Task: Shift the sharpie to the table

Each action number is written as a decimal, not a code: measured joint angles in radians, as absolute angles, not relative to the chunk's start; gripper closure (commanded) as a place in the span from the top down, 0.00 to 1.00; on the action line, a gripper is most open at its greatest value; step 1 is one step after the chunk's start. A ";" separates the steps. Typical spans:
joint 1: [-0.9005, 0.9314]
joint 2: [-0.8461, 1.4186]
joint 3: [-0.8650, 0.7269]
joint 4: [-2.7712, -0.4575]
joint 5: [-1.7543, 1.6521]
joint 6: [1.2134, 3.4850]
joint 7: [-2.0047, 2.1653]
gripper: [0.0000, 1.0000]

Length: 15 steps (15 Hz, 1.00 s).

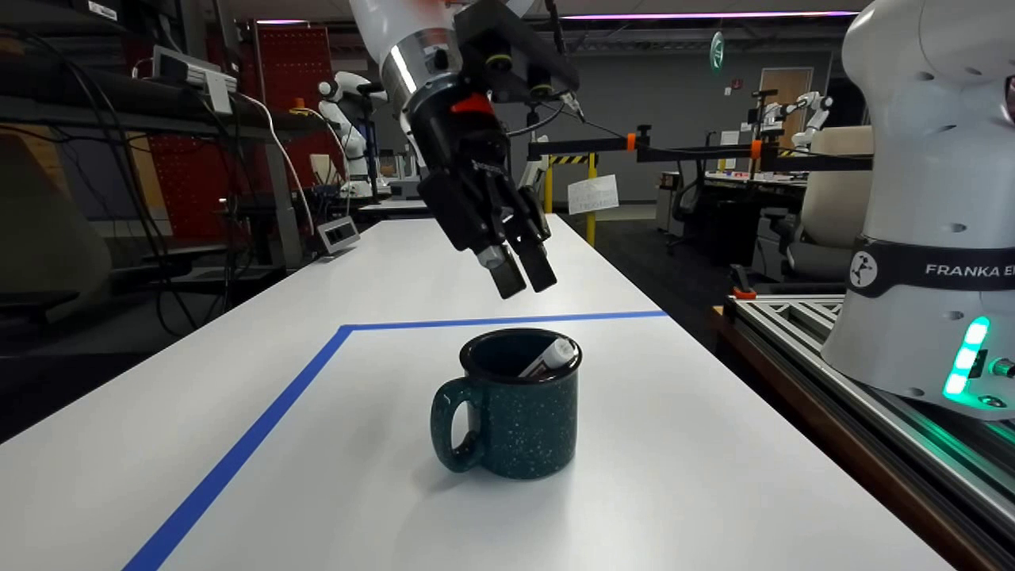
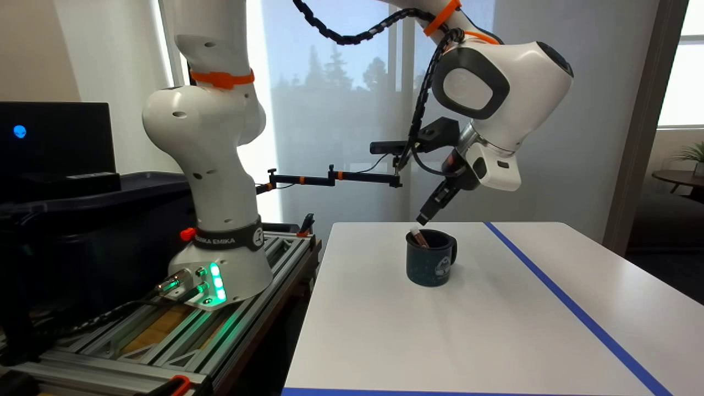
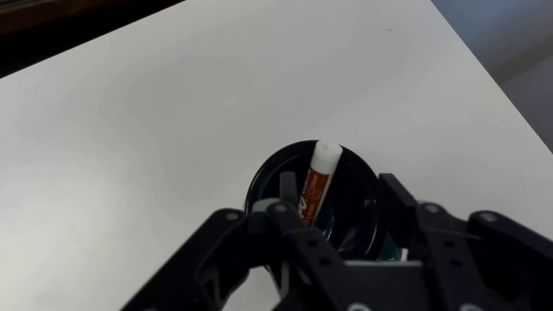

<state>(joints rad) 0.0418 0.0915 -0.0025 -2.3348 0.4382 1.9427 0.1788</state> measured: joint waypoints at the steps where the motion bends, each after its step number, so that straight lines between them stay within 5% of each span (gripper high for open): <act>1: 0.040 0.099 -0.003 -2.332 0.438 1.943 0.179 0.34; 3: 0.039 0.114 -0.003 -2.327 0.437 1.943 0.181 0.30; 4: 0.039 0.121 -0.002 -2.326 0.435 1.943 0.182 0.18; 5: 0.039 0.128 -0.002 -2.325 0.434 1.943 0.182 0.26; 10: 0.040 0.162 0.003 -2.313 0.421 1.943 0.184 0.30; 15: 0.040 0.200 0.013 -2.294 0.418 1.943 0.185 0.26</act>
<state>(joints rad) 0.0403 0.1997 0.0126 -2.2938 0.4178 1.9431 0.1845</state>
